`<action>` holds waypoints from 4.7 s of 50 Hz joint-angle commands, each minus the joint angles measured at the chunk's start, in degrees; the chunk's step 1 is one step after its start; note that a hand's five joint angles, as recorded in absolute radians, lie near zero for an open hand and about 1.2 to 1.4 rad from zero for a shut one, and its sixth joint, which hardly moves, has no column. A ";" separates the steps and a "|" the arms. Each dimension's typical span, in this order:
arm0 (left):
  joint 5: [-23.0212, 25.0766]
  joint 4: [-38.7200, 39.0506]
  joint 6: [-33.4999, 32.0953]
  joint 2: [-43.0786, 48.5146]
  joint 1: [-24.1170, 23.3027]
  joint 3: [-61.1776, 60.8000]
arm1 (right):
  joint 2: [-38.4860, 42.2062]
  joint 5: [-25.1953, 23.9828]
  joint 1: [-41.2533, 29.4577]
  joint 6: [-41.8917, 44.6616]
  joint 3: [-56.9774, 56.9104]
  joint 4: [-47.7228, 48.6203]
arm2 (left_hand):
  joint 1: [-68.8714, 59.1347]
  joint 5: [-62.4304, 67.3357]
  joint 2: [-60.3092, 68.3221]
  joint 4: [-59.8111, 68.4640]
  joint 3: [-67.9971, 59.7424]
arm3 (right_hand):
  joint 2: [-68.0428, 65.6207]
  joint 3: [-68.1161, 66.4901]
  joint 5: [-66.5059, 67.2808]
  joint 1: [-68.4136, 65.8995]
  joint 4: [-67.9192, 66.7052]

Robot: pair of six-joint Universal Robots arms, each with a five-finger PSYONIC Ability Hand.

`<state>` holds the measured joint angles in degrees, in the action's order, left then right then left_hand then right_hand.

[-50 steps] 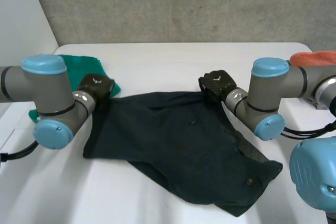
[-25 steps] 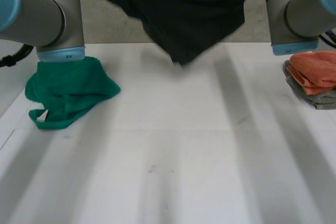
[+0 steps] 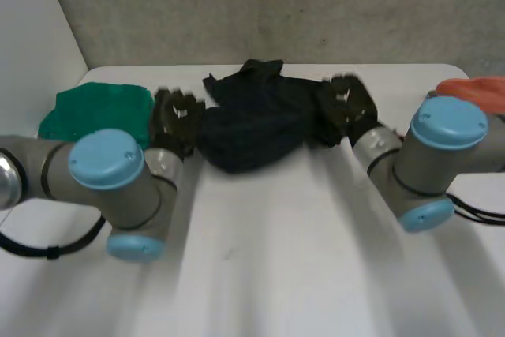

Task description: Fold the laundry.

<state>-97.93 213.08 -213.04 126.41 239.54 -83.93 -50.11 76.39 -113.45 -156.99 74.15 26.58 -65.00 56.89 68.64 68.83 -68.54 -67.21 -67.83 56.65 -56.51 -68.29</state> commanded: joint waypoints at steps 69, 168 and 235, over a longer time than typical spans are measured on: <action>15.23 -19.20 -5.90 12.10 5.23 15.55 | -26.18 -1.68 10.62 31.31 35.09 -37.04 | -15.00 13.11 11.36 11.17 -11.46 | -12.79 -12.17 13.35 -23.49 -11.71; -5.70 0.57 -14.94 17.80 -4.44 29.32 | 3.07 6.93 6.05 16.45 -4.53 -11.03 | -15.00 13.11 11.36 11.17 -11.46 | -12.79 -12.17 13.35 -23.49 -11.71; -6.92 0.40 5.35 -9.34 -5.84 -6.07 | -11.87 -8.24 4.67 36.50 5.47 -19.03 | 55.00 -56.89 -58.64 -58.83 58.54 | -12.79 -12.17 13.35 -23.49 -11.71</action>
<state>-104.73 215.98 -210.05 117.63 233.76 -89.62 -67.84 77.14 -95.70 -121.48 82.43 3.90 -10.73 2.59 11.60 11.61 -11.98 -66.57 -67.68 55.79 -44.23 -68.29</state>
